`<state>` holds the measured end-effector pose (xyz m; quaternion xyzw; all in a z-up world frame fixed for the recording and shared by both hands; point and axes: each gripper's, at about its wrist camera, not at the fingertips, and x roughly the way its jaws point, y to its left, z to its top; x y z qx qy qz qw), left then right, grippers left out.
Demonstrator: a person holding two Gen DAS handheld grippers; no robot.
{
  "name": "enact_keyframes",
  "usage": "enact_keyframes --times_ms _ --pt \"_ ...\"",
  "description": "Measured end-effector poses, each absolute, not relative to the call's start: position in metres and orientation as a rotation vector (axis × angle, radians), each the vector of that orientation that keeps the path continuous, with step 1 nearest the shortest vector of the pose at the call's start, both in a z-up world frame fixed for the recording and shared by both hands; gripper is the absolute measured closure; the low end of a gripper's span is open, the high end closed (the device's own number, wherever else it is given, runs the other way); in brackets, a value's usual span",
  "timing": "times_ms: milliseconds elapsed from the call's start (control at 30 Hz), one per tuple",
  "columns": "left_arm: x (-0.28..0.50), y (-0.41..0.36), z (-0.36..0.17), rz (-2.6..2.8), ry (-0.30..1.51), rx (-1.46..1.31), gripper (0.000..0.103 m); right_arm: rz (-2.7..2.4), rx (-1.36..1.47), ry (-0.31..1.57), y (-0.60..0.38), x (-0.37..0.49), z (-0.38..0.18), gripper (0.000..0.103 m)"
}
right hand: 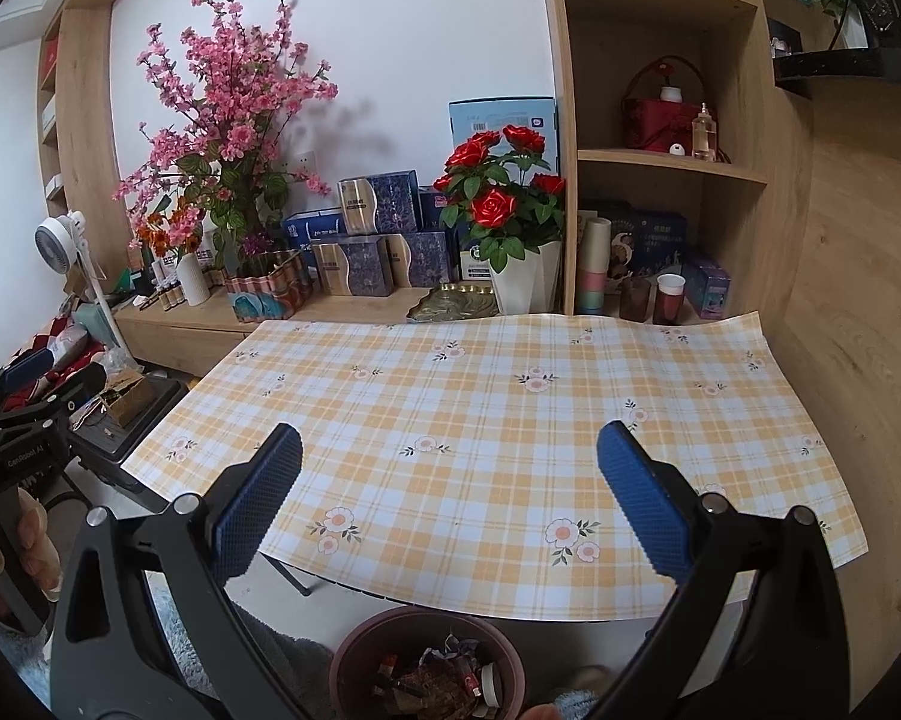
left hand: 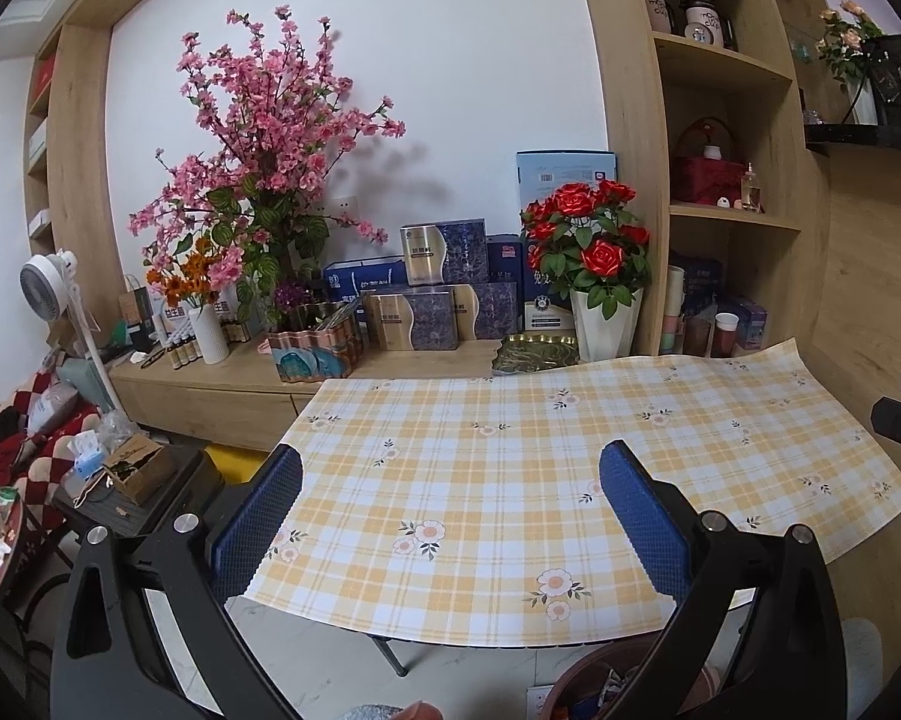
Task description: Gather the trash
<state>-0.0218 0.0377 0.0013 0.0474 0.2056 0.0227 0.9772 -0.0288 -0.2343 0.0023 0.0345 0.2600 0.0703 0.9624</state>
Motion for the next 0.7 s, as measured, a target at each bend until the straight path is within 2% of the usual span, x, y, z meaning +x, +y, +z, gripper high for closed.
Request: enact_keyframes --times_ms 700 --pt "-0.019 0.041 -0.01 0.041 0.459 0.083 0.006 0.14 0.07 0.554 -0.235 -0.027 -0.011 0.006"
